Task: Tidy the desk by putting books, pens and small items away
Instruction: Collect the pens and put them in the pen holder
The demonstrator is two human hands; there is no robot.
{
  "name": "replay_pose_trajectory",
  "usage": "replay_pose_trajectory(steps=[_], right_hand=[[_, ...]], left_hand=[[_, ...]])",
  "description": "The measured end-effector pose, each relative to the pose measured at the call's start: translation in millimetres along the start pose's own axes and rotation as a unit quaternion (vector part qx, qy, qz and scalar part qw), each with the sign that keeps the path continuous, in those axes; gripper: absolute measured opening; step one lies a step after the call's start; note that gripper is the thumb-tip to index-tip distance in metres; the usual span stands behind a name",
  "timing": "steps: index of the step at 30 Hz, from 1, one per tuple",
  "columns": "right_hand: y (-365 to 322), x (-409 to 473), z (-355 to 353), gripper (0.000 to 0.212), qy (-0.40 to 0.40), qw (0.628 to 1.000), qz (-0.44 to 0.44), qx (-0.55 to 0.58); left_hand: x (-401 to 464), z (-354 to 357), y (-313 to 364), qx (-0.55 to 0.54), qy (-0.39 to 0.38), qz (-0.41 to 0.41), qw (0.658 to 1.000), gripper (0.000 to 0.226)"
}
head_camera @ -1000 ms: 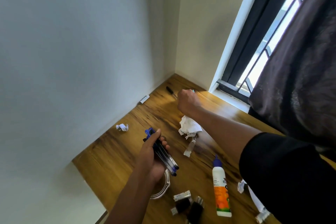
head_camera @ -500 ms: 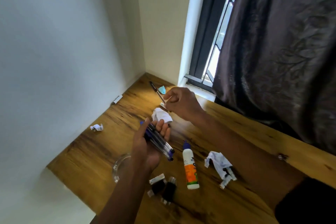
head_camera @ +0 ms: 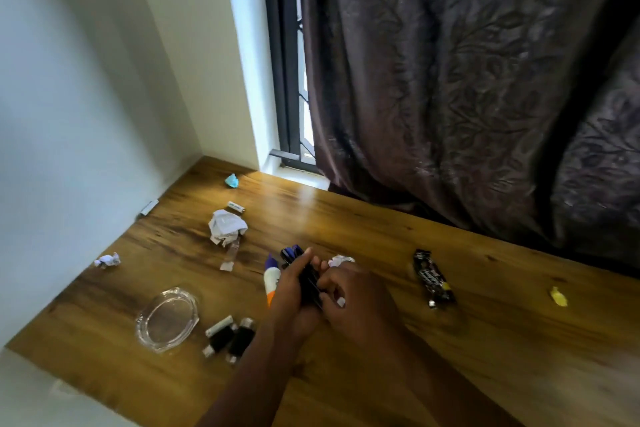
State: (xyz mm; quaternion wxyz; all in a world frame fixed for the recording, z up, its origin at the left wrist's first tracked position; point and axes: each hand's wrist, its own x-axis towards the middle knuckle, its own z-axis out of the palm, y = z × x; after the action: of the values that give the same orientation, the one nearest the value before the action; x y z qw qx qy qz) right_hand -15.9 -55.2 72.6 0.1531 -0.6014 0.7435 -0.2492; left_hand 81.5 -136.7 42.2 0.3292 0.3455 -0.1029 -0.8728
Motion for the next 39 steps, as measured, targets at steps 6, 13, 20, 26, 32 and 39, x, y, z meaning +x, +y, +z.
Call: replay_pose_trajectory(steps=[6,13,20,26,32,39], right_hand=[[52.2,-63.5,-29.8,0.008,0.122,0.982,0.075,0.127],[83.2,-112.8,-50.5,0.013,0.131,0.856,0.239,0.440],[106.1,-152.4,-74.7,0.021,0.226,0.765,0.267,0.541],[124.8,-168.4,-89.4,0.029,0.256,0.752,0.261,0.549],[147.3,-169.4,-94.4,0.030,0.210,0.802,0.232,0.508],[175.2,-169.3,-139.9,0.048,0.192,0.848,0.224,0.439]], left_hand=[[-17.2,32.5,-73.0,0.035,0.006,-0.051,0.998,0.033],[-55.6,85.3,-150.8,-0.023,0.007,-0.056,0.998,0.046],[-97.8,119.2,-215.3,-0.072,0.004,-0.037,0.997,0.045],[-104.6,133.2,-243.7,-0.050,-0.003,-0.024,0.998,0.042],[-89.4,146.6,-245.6,0.076,-0.032,-0.056,0.995,0.043],[-68.5,156.2,-252.2,0.299,-0.061,-0.019,0.952,0.036]])
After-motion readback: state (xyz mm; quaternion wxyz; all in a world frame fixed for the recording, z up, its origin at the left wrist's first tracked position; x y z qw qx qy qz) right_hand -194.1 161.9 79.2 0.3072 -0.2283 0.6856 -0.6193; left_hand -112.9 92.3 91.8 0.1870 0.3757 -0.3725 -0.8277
